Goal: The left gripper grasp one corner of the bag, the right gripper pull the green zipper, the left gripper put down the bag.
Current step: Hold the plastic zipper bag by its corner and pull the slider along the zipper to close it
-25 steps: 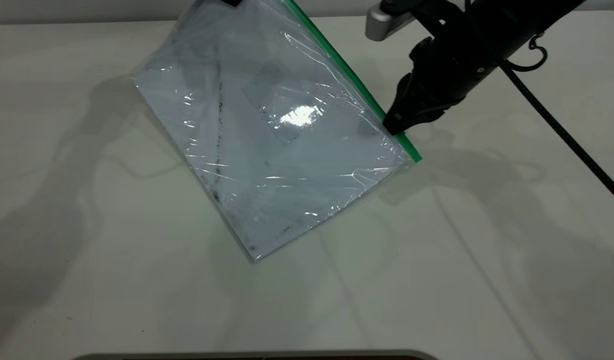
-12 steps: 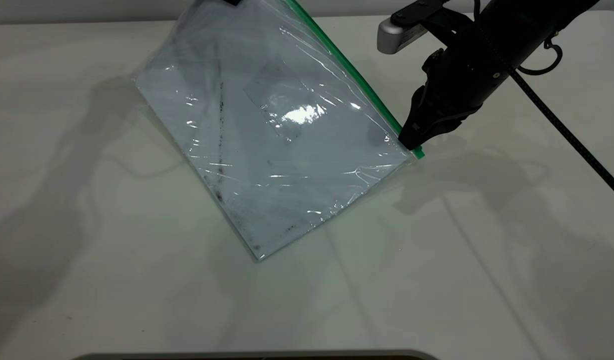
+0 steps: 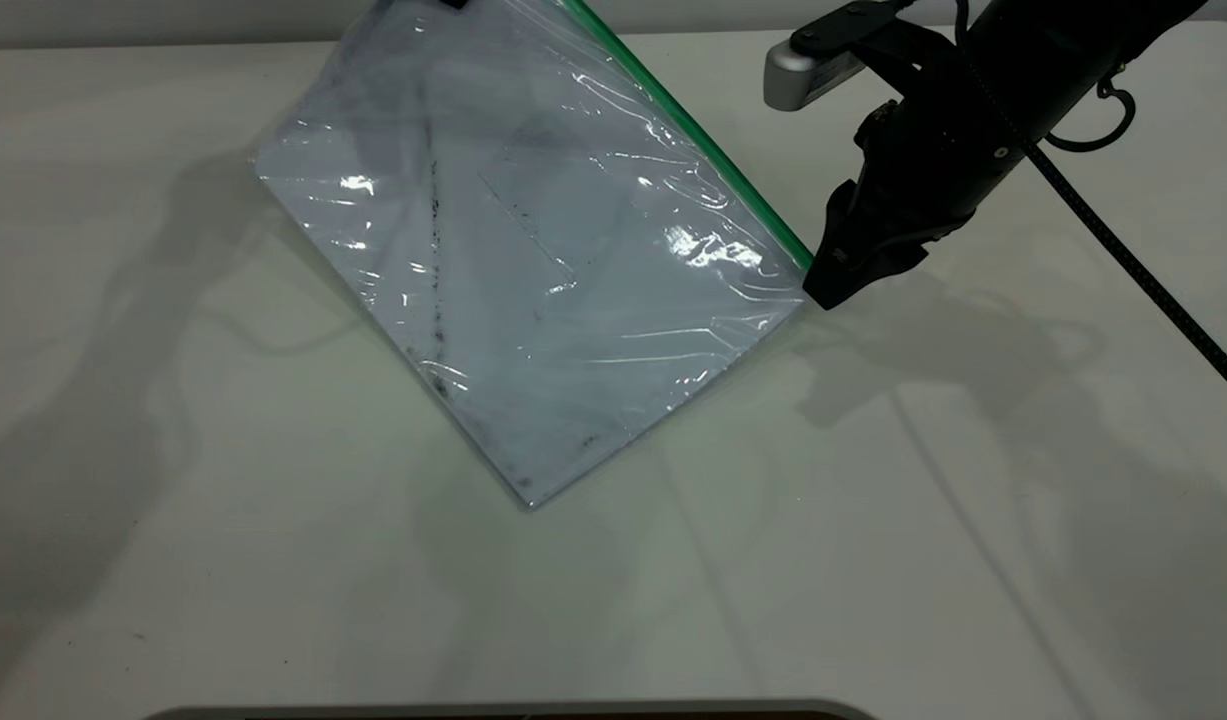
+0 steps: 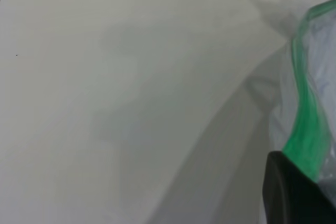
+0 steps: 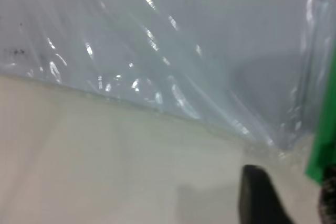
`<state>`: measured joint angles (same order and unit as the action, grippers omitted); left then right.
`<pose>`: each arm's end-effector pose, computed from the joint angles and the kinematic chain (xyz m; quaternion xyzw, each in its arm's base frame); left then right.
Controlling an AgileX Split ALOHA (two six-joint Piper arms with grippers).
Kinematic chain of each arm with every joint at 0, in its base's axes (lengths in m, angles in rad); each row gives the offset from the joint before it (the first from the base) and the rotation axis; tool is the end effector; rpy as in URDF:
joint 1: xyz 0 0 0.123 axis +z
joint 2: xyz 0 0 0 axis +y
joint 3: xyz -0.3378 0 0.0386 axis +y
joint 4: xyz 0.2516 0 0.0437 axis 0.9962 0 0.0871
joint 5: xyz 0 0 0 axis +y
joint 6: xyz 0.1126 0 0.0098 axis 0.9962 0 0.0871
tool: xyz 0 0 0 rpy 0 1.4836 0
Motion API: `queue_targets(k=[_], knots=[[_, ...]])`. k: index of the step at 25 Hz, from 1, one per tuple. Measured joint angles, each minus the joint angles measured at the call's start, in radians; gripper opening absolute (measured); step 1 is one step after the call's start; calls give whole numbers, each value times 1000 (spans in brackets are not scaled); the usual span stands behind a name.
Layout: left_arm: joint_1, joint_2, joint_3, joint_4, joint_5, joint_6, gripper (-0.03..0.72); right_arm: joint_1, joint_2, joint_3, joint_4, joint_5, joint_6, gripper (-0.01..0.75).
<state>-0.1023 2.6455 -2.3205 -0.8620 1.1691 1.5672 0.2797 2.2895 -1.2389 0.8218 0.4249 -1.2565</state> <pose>0.5836 -0.1393 0.1347 0.5829 0.7052 -0.2452 0.3205 0.4203 0.1563 0.0526 -0.3844 0.8980 0.1349 0.1663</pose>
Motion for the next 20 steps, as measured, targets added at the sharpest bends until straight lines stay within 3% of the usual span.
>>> queue_targets(k=[3, 6, 16, 20], knots=[[-1, 0, 0, 1, 0, -28, 54, 0, 0, 0, 28, -36, 12, 516], [-6, 0, 0, 6, 0, -116, 54, 0, -12, 1, 42, -82, 31, 582], [-52, 52, -5, 7, -1, -495, 74, 0, -109, 1, 50, -102, 75, 566], [-55, 65, -5, -2, -1, -565, 182, 0, -131, 1, 50, -99, 100, 565]])
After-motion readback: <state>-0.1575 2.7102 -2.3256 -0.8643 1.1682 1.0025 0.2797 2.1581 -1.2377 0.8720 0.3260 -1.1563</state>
